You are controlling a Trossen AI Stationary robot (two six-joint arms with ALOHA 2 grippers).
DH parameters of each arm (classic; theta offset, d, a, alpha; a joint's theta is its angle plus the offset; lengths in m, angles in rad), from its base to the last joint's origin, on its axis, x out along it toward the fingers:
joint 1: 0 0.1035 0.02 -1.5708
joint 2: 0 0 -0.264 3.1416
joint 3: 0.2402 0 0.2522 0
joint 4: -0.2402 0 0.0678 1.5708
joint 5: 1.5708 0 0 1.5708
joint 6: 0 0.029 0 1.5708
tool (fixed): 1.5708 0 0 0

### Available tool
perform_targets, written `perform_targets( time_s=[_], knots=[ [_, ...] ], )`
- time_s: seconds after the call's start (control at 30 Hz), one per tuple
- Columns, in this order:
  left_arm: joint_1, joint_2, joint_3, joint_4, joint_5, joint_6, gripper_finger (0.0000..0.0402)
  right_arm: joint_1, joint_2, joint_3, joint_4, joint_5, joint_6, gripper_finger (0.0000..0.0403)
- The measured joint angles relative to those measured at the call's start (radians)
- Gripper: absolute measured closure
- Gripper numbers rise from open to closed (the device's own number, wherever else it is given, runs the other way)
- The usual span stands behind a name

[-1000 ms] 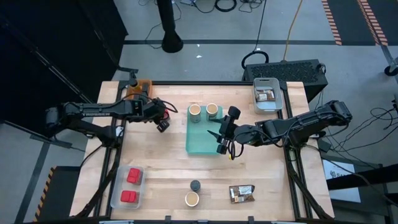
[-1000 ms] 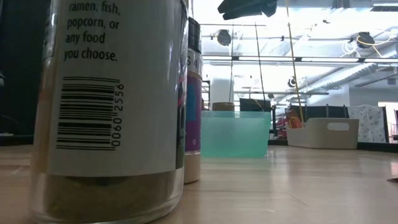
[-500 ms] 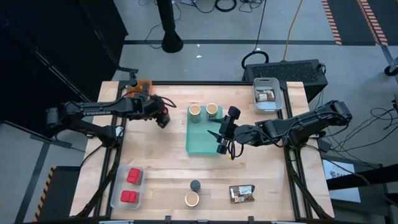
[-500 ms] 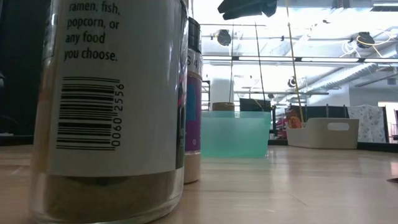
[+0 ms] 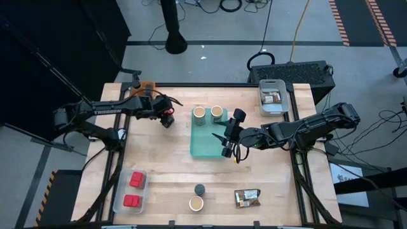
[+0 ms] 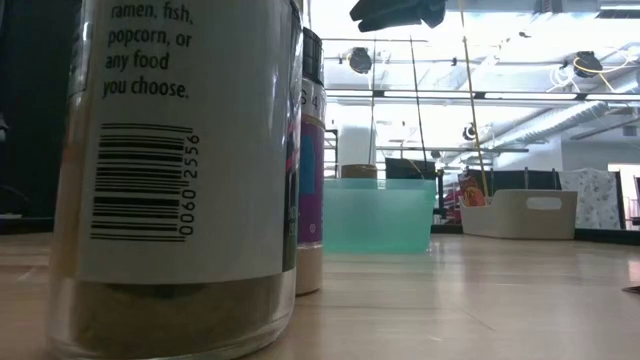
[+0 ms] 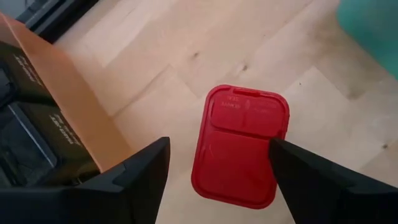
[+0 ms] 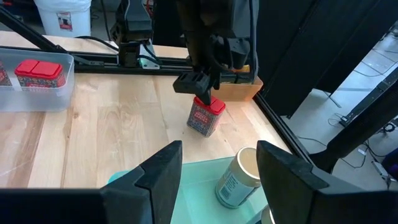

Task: Sort spices by type
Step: Put the red seasoning can into the transparent bin

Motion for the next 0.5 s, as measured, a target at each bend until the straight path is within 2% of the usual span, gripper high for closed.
perform_targets(
  time_s=[0.23,0.5],
  knots=[
    [0.016,0.002,0.012,-0.019,0.028,0.012,0.0127,0.000,0.000,0.000,0.000,0.000,-0.002,0.0213],
    [0.027,0.003,0.110,-0.103,0.072,0.058,0.0127,0.000,0.000,0.000,-0.002,0.000,-0.003,0.0213]
  ],
)
